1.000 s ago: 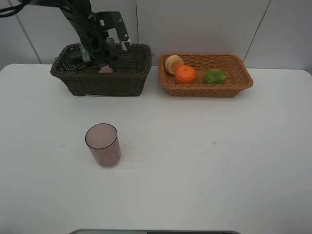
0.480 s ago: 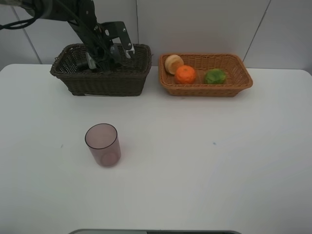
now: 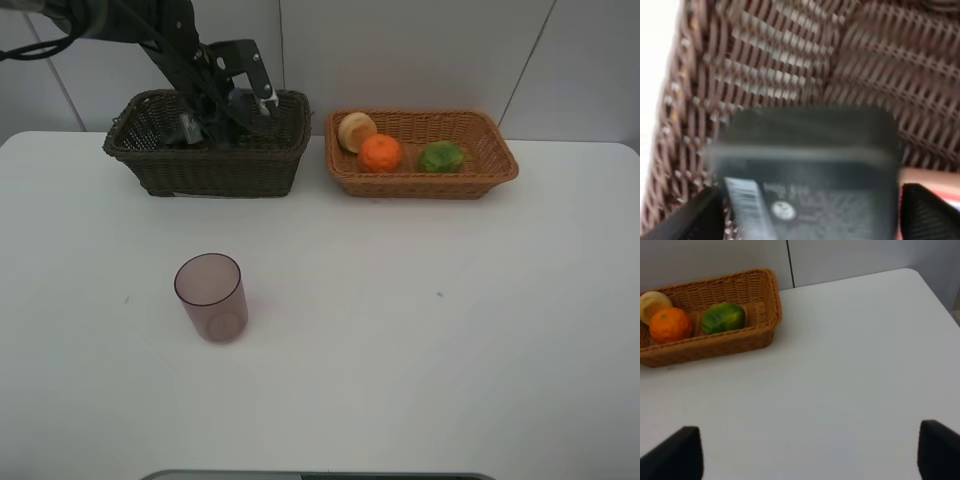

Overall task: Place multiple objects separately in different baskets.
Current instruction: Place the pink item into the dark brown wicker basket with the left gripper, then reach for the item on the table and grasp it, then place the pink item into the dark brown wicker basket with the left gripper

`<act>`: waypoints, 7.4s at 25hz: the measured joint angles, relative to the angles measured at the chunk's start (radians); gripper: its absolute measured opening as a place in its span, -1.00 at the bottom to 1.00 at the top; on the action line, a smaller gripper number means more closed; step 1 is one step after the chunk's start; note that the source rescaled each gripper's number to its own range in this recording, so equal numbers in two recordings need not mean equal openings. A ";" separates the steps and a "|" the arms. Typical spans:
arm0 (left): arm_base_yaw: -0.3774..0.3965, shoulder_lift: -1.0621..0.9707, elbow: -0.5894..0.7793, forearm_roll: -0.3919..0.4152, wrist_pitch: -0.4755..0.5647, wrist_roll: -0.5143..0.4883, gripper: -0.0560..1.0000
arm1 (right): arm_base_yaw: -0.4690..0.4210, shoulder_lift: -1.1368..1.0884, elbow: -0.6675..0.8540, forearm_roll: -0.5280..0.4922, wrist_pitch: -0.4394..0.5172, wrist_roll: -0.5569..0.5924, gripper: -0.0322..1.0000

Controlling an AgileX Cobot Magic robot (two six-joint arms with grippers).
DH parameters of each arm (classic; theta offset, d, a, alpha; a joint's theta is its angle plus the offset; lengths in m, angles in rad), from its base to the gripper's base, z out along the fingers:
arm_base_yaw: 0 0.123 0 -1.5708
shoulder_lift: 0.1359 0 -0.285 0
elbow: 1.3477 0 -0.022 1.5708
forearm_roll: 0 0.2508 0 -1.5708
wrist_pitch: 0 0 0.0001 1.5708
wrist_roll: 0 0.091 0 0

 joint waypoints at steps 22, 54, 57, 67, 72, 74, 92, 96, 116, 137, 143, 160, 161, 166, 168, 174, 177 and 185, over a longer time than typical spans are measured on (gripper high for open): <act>-0.017 -0.124 -0.002 -0.113 0.216 -0.202 0.89 | 0.000 0.000 0.000 0.000 0.000 0.000 0.75; -0.220 -0.551 0.495 -0.145 0.592 -0.898 0.90 | 0.000 0.000 0.000 0.000 0.000 0.000 0.75; -0.220 -0.607 0.609 -0.148 0.517 -0.898 0.90 | 0.000 0.000 0.000 0.000 0.000 0.000 0.75; -0.220 -0.630 0.772 -0.169 0.335 -0.898 0.90 | 0.000 0.000 0.000 0.000 0.000 0.000 0.75; -0.220 -0.630 0.803 -0.171 0.259 -0.881 0.90 | 0.000 0.000 0.000 0.000 0.000 0.000 0.75; -0.220 -0.628 0.804 -0.173 0.242 -0.879 0.90 | 0.000 0.000 0.000 0.000 0.000 0.000 0.75; -0.220 -0.488 0.832 -0.176 0.125 -0.870 0.90 | 0.000 0.000 0.000 -0.001 0.000 0.000 0.75; -0.220 -0.464 0.832 -0.176 0.102 -0.870 0.90 | 0.000 0.000 0.000 -0.001 0.000 0.000 0.75; -0.221 -0.442 0.833 -0.188 0.078 -0.870 -0.89 | 0.000 0.000 0.000 0.000 0.000 0.000 0.75; -0.221 -0.444 0.832 -0.189 0.080 -0.870 -0.89 | 0.000 0.000 0.000 0.000 0.000 0.000 0.75; -0.221 -0.511 0.832 -0.183 0.088 -0.874 -0.89 | 0.000 0.000 0.000 0.000 0.000 0.000 0.75; -0.209 -0.601 0.491 -0.031 0.221 -1.036 -0.89 | 0.000 0.000 0.000 0.000 0.000 0.000 0.75; -0.203 -0.601 0.469 -0.009 0.216 -1.053 -0.89 | 0.000 0.000 0.000 0.000 0.000 0.000 0.75; -0.155 -0.563 0.385 0.076 0.143 -1.098 -0.89 | 0.000 0.000 0.000 0.000 0.000 0.000 0.75; -0.135 -0.530 0.369 0.090 0.105 -1.101 -0.89 | 0.000 0.000 0.000 0.000 0.000 0.000 0.75; -0.083 -0.441 0.364 0.095 -0.072 -1.105 -0.89 | 0.000 0.000 0.000 0.000 0.000 0.000 0.75; -0.075 -0.389 0.364 0.095 -0.151 -1.105 -0.89 | 0.000 0.000 0.000 0.000 0.000 0.000 0.75; -0.059 -0.246 0.364 0.094 -0.296 -1.094 -0.89 | 0.000 0.000 0.000 0.000 0.000 0.000 0.75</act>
